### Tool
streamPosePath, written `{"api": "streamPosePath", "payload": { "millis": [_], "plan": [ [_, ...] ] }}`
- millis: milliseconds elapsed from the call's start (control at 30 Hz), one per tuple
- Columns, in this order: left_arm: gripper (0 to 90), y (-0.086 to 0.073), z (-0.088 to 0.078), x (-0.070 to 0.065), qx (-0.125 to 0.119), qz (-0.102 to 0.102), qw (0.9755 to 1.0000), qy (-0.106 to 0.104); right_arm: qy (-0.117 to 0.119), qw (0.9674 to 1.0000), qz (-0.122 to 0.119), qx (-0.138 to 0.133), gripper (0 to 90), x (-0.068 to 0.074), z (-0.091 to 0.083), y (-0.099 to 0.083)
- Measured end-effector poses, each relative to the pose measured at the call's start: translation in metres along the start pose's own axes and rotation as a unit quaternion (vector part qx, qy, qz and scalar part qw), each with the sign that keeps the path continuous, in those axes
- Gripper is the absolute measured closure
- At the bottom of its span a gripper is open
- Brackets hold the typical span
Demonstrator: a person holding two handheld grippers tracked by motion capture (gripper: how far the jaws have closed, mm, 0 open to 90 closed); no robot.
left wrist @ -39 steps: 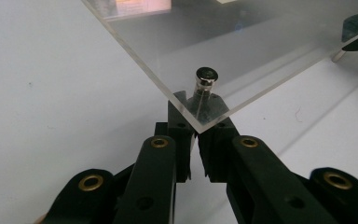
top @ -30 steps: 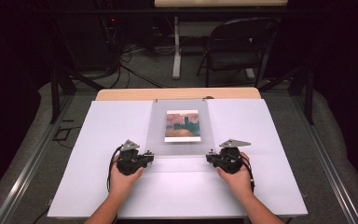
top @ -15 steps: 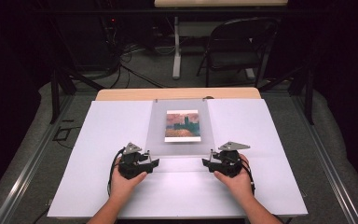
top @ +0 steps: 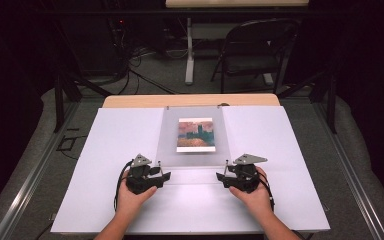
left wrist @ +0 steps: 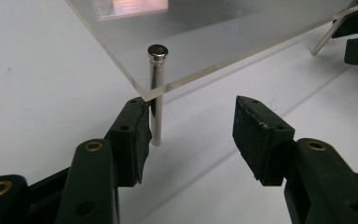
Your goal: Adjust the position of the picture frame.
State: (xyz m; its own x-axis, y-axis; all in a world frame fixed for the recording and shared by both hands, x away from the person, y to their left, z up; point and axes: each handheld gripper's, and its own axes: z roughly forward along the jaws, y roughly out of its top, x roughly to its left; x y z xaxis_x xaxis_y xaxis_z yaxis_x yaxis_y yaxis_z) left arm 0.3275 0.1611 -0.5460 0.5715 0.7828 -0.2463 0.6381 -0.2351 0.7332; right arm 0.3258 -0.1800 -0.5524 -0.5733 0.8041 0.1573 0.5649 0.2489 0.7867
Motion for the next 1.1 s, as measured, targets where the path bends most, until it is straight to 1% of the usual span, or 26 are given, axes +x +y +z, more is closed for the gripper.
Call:
{"api": "streamPosePath", "payload": {
  "millis": [67, 100, 167, 200, 233, 267, 333, 367, 400, 433, 500, 567, 633, 700, 733, 767, 800, 833, 900, 967, 1000, 1033, 1067, 1100],
  "plan": [
    [45.5, 0.0, -0.001, 0.0, 0.0, -0.002, 1.0, 0.005, 0.0, 1.0, 0.001, -0.002, 42.9, 0.0, 0.0, 0.0],
    [45.0, 0.0, -0.003, 0.001, 0.003, 0.002, 1.0, 0.007, 0.0, 1.0, 0.004, 0.002, 43.5, 0.001, -0.002, 0.0],
    [44.8, -0.001, -0.008, 0.002, 0.0, 0.001, 1.0, 0.007, 0.007, 0.9999, 0.007, 0.002, 43.8, 0.002, -0.007, 0.0],
    [44.4, -0.002, -0.011, 0.001, -0.003, -0.003, 1.0, 0.008, 0.011, 0.9999, 0.004, 0.001, 43.7, 0.003, -0.012, 0.0],
    [44.2, -0.003, -0.015, 0.002, -0.003, -0.003, 1.0, 0.007, 0.012, 0.9999, -0.004, 0.003, 43.0, 0.004, -0.016, 0.0],
    [43.7, -0.005, -0.019, 0.002, -0.004, -0.003, 1.0, 0.004, 0.007, 0.9999, -0.014, 0.004, 42.3, 0.005, -0.021, -0.001],
    [42.3, -0.008, -0.026, 0.003, 0.0, 0.002, 1.0, -0.001, -0.007, 0.9995, -0.029, -0.002, 40.4, 0.007, -0.03, -0.003],
    [41.9, -0.011, -0.029, 0.002, 0.0, 0.005, 1.0, 0.003, -0.013, 0.9993, -0.036, 0.0, 39.6, 0.007, -0.033, -0.005],
    [41.3, -0.012, -0.033, 0.002, 0.0, 0.011, 0.9999, 0.008, -0.015, 0.9993, -0.035, 0.001, 39.1, 0.007, -0.037, -0.007],
    [40.5, -0.014, -0.036, 0.003, -0.005, 0.015, 0.9998, 0.007, -0.015, 0.9994, -0.032, -0.004, 38.4, 0.007, -0.04, -0.009],
    [40.2, -0.016, -0.042, 0.003, -0.013, 0.014, 0.9998, 0.001, -0.018, 0.9994, -0.028, -0.005, 37.4, 0.005, -0.046, -0.012],
    [40.5, -0.018, -0.048, 0.004, -0.019, 0.015, 0.9997, 0.004, -0.02, 0.9995, -0.024, -0.005, 37.5, 0.002, -0.052, -0.016],
    [41.4, -0.019, -0.051, 0.007, -0.022, 0.017, 0.9996, 0.005, -0.024, 0.9995, -0.015, -0.01, 38.2, -0.001, -0.057, -0.018],
    [43.2, -0.02, -0.054, 0.009, -0.02, 0.015, 0.9997, 0.009, -0.026, 0.9995, -0.006, -0.019, 38.7, -0.006, -0.06, -0.019],
    [43.8, -0.02, -0.054, 0.009, -0.02, 0.015, 0.9997, 0.009, -0.026, 0.9995, -0.006, -0.019, 38.7, -0.006, -0.06, -0.019],
    [44.9, -0.02, -0.055, 0.011, -0.021, 0.012, 0.9996, 0.015, -0.026, 0.9994, 0.003, -0.024, 39.3, -0.01, -0.062, -0.019],
    [45.3, -0.02, -0.055, 0.011, -0.021, 0.012, 0.9996, 0.015, -0.028, 0.9992, 0.005, -0.027, 39.5, -0.011, -0.061, -0.019],
    [45.3, -0.019, -0.055, 0.014, -0.03, 0.002, 0.9995, 0.014, -0.029, 0.9992, 0.008, -0.026, 39.7, -0.012, -0.061, -0.02],
    [45.5, -0.019, -0.056, 0.017, -0.036, -0.008, 0.9993, 0.01, -0.028, 0.9993, 0.009, -0.024, 40.1, -0.013, -0.06, -0.021],
    [45.1, -0.018, -0.055, 0.02, -0.037, -0.015, 0.9991, 0.011, -0.027, 0.9994, 0.009, -0.02, 40.0, -0.013, -0.059, -0.023],
    [44.7, -0.018, -0.055, 0.02, -0.037, -0.015, 0.9991, 0.011, -0.027, 0.9994, 0.009, -0.02, 40.0, -0.013, -0.059, -0.023],
    [43.9, -0.018, -0.054, 0.022, -0.033, -0.021, 0.9992, 0.008, -0.026, 0.9995, 0.007, -0.017, 40.0, -0.012, -0.059, -0.023],
    [44.4, -0.018, -0.054, 0.022, -0.035, -0.022, 0.9992, 0.006, -0.026, 0.9995, 0.006, -0.015, 40.0, -0.012, -0.059, -0.023],
    [43.9, -0.018, -0.054, 0.022, -0.04, -0.021, 0.999, 0.009, -0.026, 0.9995, 0.005, -0.015, 39.9, -0.011, -0.059, -0.024]
  ]
}}
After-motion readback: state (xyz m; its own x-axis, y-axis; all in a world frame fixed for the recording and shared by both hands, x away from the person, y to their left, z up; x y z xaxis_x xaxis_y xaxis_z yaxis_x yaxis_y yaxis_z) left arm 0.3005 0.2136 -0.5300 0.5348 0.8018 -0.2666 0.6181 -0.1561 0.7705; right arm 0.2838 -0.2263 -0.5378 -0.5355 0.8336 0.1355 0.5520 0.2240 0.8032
